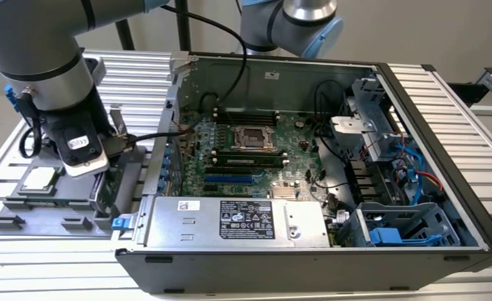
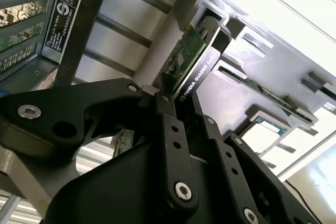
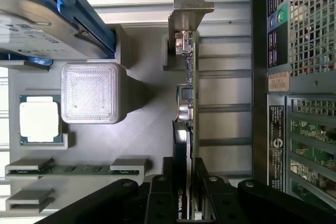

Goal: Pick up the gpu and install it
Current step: 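Pick up the gpu and move the gpu toward the slot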

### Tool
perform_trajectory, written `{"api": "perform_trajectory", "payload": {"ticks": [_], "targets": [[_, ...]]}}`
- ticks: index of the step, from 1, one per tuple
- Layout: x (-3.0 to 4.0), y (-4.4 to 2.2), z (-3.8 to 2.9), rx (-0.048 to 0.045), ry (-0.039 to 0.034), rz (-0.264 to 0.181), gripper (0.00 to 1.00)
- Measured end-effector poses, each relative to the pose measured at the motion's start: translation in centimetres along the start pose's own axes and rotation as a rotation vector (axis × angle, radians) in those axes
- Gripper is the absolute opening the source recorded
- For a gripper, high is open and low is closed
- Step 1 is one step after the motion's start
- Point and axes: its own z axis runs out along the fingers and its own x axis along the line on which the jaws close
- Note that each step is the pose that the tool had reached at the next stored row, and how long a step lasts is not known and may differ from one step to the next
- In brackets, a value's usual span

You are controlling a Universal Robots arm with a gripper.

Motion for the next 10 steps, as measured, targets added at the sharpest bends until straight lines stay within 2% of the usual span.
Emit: {"api": "perform_trajectory", "payload": {"ticks": [10], "targets": [[0.00,0.05,-1.19,0.0000,0.0000,0.000,0.00]]}}
